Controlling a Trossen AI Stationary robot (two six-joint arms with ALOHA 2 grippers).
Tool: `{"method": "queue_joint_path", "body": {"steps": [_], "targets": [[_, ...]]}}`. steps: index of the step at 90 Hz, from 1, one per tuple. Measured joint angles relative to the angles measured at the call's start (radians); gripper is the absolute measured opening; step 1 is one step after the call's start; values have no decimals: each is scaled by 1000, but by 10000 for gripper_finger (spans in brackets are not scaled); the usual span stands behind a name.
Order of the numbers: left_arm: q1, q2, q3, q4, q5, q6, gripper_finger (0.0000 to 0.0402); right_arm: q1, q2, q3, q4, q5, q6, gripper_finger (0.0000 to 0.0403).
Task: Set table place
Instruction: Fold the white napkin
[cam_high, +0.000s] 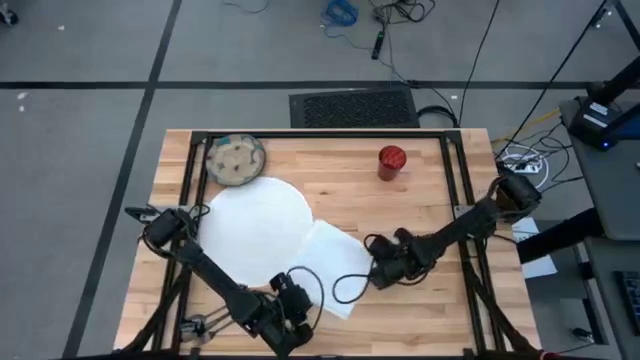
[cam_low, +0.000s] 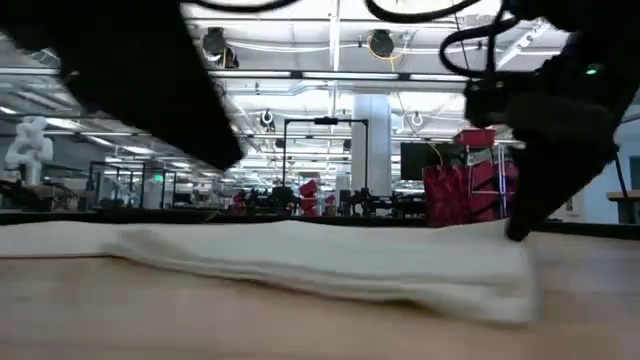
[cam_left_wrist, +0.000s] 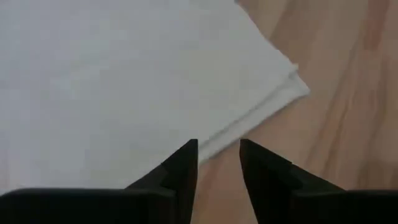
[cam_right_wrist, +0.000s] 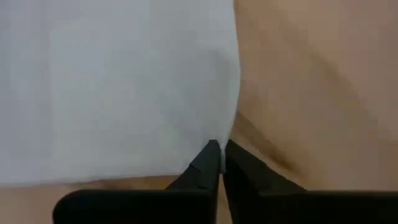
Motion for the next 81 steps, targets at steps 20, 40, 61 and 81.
{"method": "queue_joint_path", "body": {"steps": [20,40,61,81], "targets": [[244,-99,0,-65,109,214,107,44,-38,0,-190,50,-103,0],[571,-98,1,13,414,546,107,82,-38,0,-228,132,-238,0],[792,-81,-22,121,636,626,107,90,-39,1,-219,146,-237,0],[788,-56,-77,139,662,597,107,90,-39,2,-214,149,-235,0]]}}
